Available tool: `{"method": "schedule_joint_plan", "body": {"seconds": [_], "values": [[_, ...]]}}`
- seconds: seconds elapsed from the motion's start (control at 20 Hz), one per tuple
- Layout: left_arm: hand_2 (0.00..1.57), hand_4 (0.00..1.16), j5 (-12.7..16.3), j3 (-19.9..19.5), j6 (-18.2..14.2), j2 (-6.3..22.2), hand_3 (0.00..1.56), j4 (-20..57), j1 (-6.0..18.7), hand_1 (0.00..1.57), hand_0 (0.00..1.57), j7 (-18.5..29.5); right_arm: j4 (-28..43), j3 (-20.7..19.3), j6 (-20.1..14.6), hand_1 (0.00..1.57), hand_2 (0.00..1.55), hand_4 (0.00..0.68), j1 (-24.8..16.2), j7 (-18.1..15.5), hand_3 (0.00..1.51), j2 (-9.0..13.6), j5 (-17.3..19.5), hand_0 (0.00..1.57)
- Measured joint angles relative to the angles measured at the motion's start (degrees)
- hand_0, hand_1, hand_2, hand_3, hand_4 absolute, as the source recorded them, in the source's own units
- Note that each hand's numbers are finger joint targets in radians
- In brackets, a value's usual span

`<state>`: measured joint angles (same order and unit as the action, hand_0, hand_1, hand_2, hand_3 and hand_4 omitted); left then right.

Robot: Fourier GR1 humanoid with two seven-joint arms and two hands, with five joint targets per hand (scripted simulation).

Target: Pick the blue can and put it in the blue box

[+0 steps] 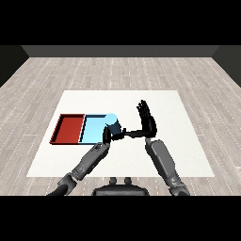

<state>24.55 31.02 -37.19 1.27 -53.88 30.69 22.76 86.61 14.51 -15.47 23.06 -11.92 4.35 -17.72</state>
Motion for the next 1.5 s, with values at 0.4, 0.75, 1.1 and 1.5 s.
{"method": "schedule_joint_plan", "body": {"seconds": [0.4, 0.75, 1.1, 1.5], "values": [[1.57, 1.13, -1.5, -5.6, 1.2, 6.4, 1.47, -0.7, 0.9, 1.57, 1.57, -2.3, 10.3, -7.7, 3.4, 0.0, 0.0, 0.0, -9.4, -1.6, 0.0, 3.7, -5.6, 0.0], [1.57, 1.1, -2.7, -12.0, 5.0, 11.0, 1.51, 10.3, 7.8, 1.57, 1.57, -5.6, 8.1, -13.0, 6.2, 0.0, 0.0, 0.0, -10.5, -3.0, 0.0, 5.7, -7.3, 0.0], [1.57, 1.02, -4.4, -15.2, 7.3, 12.1, 1.44, 27.7, 13.6, 1.57, 1.57, -8.2, 3.7, -15.1, 7.1, 0.0, 0.0, 0.0, -9.8, -4.4, 0.0, 5.5, -7.5, 0.0], [0.84, 0.9, -6.9, -15.8, 6.6, 10.2, 0.95, 44.4, 16.8, 0.9, 0.9, -13.3, -1.5, -16.8, 8.4, 0.0, 0.0, 0.0, -8.0, -5.5, 0.0, 5.4, -8.1, 0.0]]}}
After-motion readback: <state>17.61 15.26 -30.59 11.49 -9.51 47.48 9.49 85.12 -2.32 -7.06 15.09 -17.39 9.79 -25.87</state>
